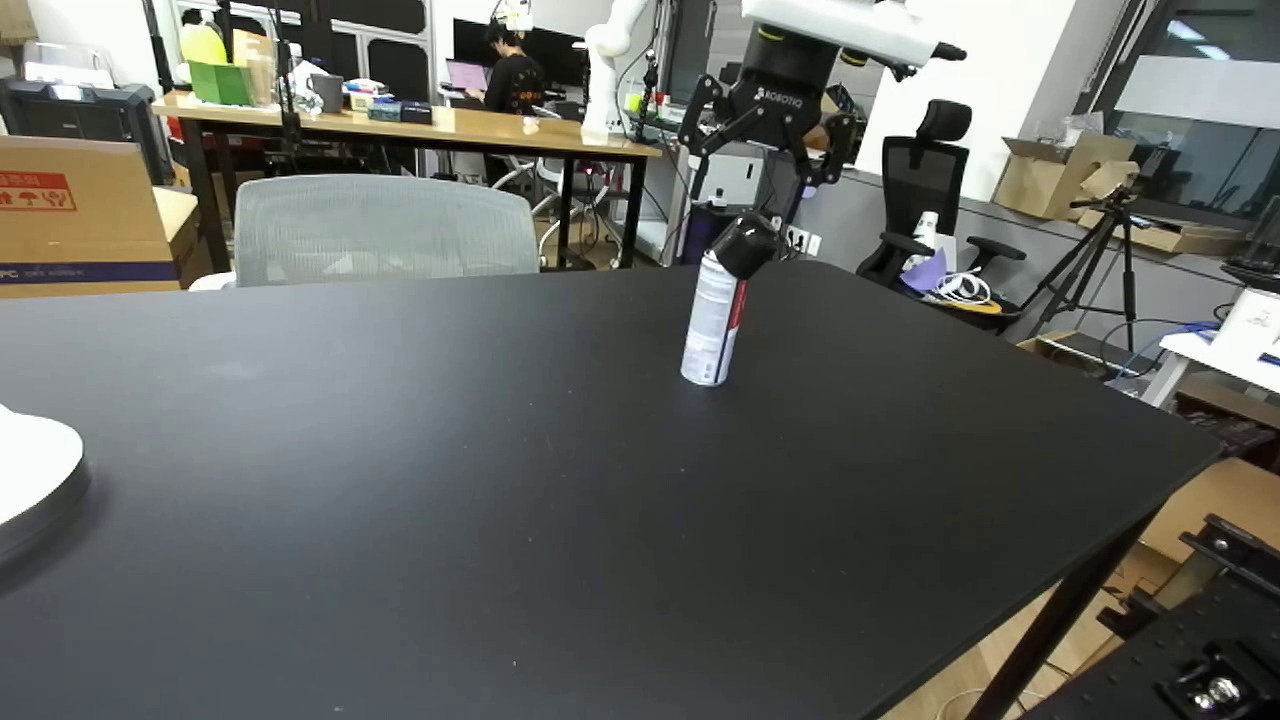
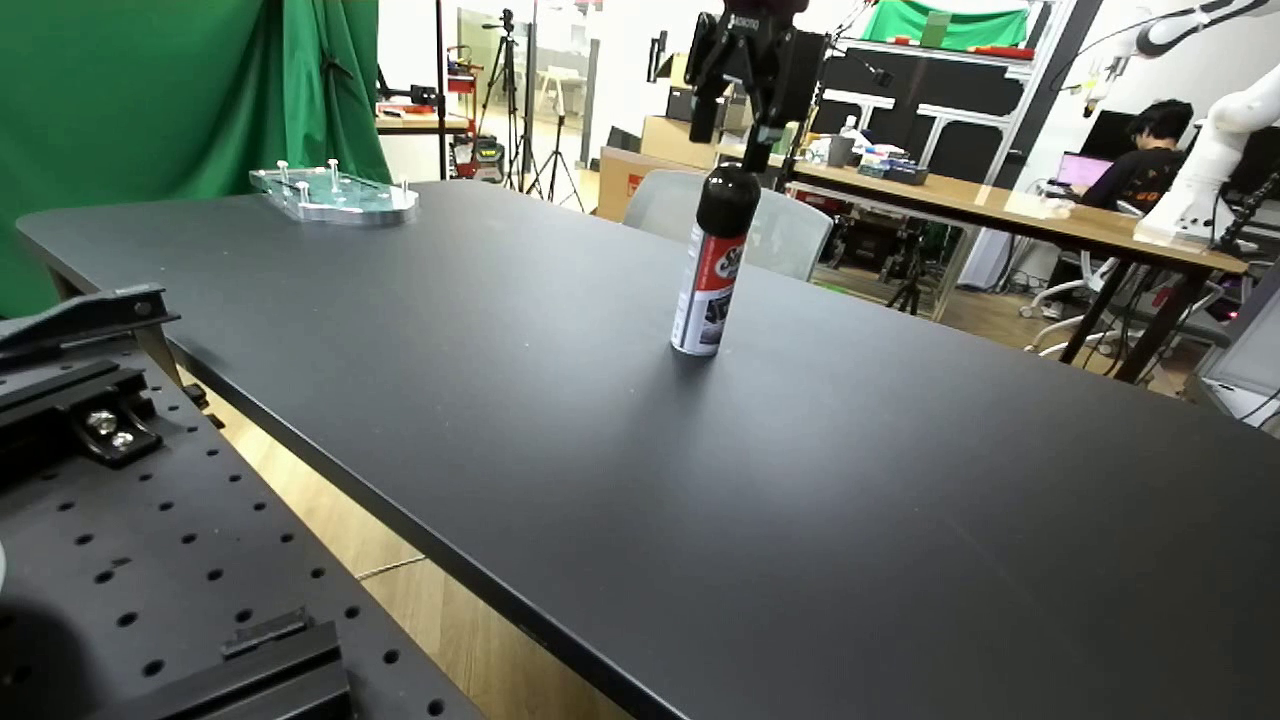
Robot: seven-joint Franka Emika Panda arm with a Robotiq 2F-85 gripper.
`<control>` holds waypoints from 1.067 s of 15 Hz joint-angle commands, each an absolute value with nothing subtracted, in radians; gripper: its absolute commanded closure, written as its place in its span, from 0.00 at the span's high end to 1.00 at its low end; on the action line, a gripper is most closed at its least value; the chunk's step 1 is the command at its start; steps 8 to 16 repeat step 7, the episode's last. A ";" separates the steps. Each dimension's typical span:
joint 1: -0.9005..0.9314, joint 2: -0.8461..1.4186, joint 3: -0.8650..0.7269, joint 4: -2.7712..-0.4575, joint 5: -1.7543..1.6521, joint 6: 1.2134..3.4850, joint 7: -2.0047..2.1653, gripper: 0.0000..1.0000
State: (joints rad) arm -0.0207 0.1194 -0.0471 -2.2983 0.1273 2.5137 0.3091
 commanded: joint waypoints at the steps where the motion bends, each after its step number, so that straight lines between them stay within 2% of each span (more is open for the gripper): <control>1: 0.001 0.066 -0.045 -2.308 0.067 2.506 0.373 1.00; 7: 0.021 -0.050 -0.015 -2.360 -0.002 2.530 0.384 1.00; 16: 0.021 -0.050 -0.015 -2.360 -0.002 2.530 0.384 1.00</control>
